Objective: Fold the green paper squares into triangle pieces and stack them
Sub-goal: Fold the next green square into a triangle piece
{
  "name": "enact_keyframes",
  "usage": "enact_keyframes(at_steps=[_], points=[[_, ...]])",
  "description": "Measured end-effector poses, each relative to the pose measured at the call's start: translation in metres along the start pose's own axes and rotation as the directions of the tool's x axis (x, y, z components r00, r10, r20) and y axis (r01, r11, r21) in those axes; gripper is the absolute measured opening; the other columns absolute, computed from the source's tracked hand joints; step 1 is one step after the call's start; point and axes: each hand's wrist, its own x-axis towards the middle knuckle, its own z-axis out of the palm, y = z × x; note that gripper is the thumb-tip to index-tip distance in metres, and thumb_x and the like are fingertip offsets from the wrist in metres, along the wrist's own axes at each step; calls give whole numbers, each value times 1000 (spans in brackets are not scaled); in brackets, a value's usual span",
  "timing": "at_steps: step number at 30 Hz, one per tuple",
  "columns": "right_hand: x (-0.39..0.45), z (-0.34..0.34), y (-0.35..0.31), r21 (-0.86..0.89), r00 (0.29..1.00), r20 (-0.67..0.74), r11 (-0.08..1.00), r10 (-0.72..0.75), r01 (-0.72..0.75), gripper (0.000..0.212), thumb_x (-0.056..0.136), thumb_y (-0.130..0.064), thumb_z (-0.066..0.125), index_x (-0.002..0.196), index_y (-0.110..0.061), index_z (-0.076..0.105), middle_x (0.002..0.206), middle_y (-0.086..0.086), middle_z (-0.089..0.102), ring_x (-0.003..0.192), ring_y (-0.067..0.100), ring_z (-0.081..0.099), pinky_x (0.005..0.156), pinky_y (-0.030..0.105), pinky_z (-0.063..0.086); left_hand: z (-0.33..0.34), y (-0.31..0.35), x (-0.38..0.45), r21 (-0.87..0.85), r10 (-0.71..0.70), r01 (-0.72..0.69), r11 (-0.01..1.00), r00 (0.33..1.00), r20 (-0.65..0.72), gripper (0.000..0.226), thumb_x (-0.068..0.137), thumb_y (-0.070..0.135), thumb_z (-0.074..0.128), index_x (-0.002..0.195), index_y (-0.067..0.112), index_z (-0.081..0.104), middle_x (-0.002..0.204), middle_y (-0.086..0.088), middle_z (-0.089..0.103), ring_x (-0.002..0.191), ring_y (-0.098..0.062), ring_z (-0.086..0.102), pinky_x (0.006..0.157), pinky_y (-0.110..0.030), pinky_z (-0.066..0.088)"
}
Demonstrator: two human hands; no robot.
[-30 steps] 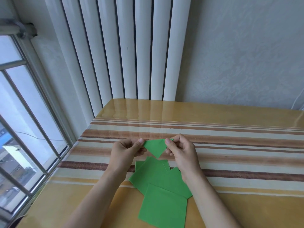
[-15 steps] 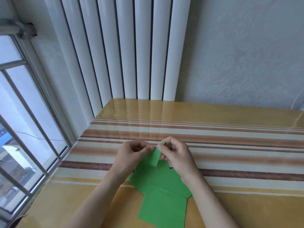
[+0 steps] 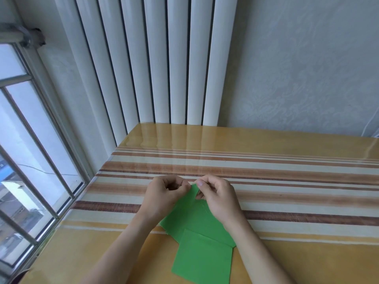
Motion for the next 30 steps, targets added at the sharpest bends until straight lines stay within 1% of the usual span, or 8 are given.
enact_keyframes(at_steps=[4, 7, 11, 14, 19, 25, 28, 30], points=[[0, 0, 1, -2, 1000, 2, 1000, -2, 2, 23, 105, -28, 59, 90, -27, 76, 82, -4, 77, 78, 15, 74, 80, 53, 61, 0, -1, 0, -17, -11, 11, 1000, 1000, 9, 16, 92, 20, 77, 76, 21, 79, 66, 0, 67, 62, -15, 53, 62, -32, 44], [0, -2, -2, 67, 1000, -17, 998, 5, -4, 17, 103, -22, 65, 95, -22, 79, 84, -3, 79, 79, 15, 76, 80, 51, 63, -2, -1, 1, -27, -4, 5, 1000, 1000, 13, 13, 91, 22, 79, 78, 22, 81, 72, -3, 75, 66, -16, 61, 66, -34, 49], [0, -4, -3, 112, 1000, -10, 994, 2, -1, 7, 94, -19, 77, 89, -22, 77, 79, 1, 74, 76, 18, 74, 78, 53, 63, 0, 1, -1, -2, 12, -12, 1000, 1000, -8, 14, 91, 19, 79, 77, 19, 80, 66, 4, 72, 59, -7, 57, 59, -22, 45], [-1, -1, -2, 51, 1000, 7, 999, -10, 10, 10, 95, -25, 75, 86, -27, 73, 77, 3, 72, 75, 22, 71, 75, 52, 60, 3, 3, -3, 12, 20, -20, 1000, 1000, -7, 15, 92, 16, 77, 77, 16, 80, 63, 8, 68, 56, -3, 53, 56, -16, 41], [-3, 1, -4, -16, 1000, 5, 999, -30, 30, 12, 97, -28, 71, 85, -28, 71, 76, 7, 70, 75, 27, 67, 68, 43, 53, 0, 2, -3, 29, 32, -32, 999, 999, 2, 16, 93, 19, 77, 78, 17, 80, 65, 3, 68, 56, -6, 50, 56, -18, 41], [-2, 0, -3, -104, 998, -17, 993, -52, 50, 11, 97, -29, 72, 85, -27, 71, 72, -1, 68, 67, 14, 64, 62, 36, 51, 1, 3, -4, 79, 35, -35, 996, 999, 5, 14, 92, 22, 78, 79, 20, 81, 63, 9, 69, 55, -2, 52, 56, -17, 41], [-2, -3, -5, -151, 993, -92, 987, -72, 58, 13, 98, -24, 70, 85, -24, 68, 68, -4, 66, 65, 9, 61, 55, 22, 44, 0, 3, -2, 82, 16, -14, 997, 999, -29, 10, 91, 24, 80, 82, 21, 82, 73, 4, 78, 66, -13, 70, 63, -29, 55], [-1, -6, -5, -145, 989, -135, 989, -55, 36, 13, 98, -21, 69, 86, -23, 68, 66, -6, 63, 62, 4, 59, 52, 16, 41, -3, 2, 0, 91, 1, 5, 996, 998, -62, 10, 91, 23, 80, 81, 21, 82, 76, 1, 79, 71, -22, 72, 67, -36, 58]])
